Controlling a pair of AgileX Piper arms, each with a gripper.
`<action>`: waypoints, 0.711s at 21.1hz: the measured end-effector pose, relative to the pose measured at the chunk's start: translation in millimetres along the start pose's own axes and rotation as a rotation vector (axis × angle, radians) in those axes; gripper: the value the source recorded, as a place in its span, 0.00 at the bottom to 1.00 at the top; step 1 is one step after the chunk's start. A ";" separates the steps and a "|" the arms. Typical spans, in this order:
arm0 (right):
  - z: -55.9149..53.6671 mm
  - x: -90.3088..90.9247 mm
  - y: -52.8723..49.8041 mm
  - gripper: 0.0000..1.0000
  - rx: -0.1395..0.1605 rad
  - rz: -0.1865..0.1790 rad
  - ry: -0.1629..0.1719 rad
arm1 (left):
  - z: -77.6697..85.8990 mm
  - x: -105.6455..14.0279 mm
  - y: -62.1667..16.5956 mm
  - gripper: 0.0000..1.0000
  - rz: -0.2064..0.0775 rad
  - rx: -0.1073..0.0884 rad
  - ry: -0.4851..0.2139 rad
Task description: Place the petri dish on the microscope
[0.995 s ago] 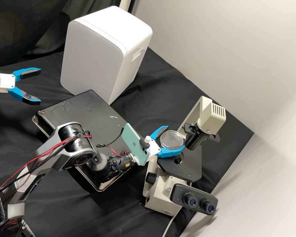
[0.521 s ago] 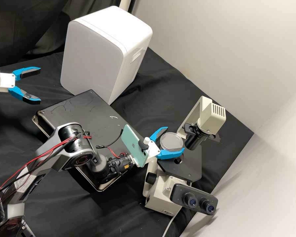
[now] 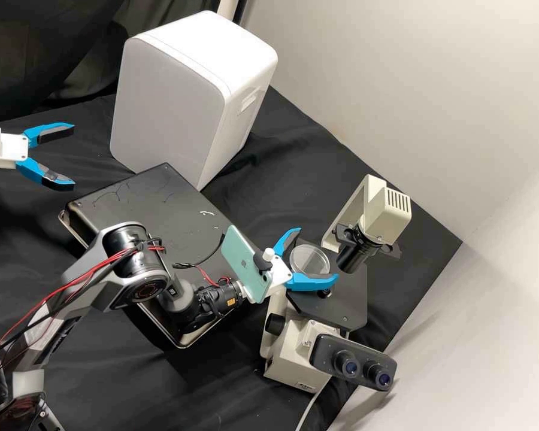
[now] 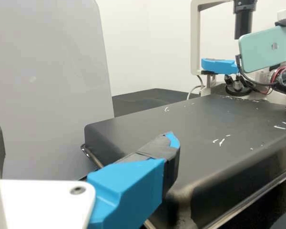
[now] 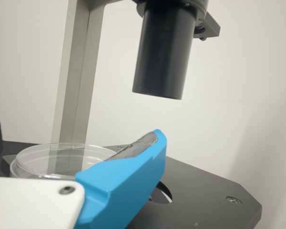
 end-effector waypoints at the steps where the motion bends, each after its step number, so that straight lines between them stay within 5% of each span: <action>1: -0.2 0.0 0.2 1.00 0.000 -0.002 -0.002 | 0.0 0.0 0.0 1.00 0.000 0.000 0.000; 15: 0.1 -3.3 3.9 1.00 0.003 -0.003 -0.020 | 1.8 0.0 -0.3 1.00 -0.002 0.000 -0.010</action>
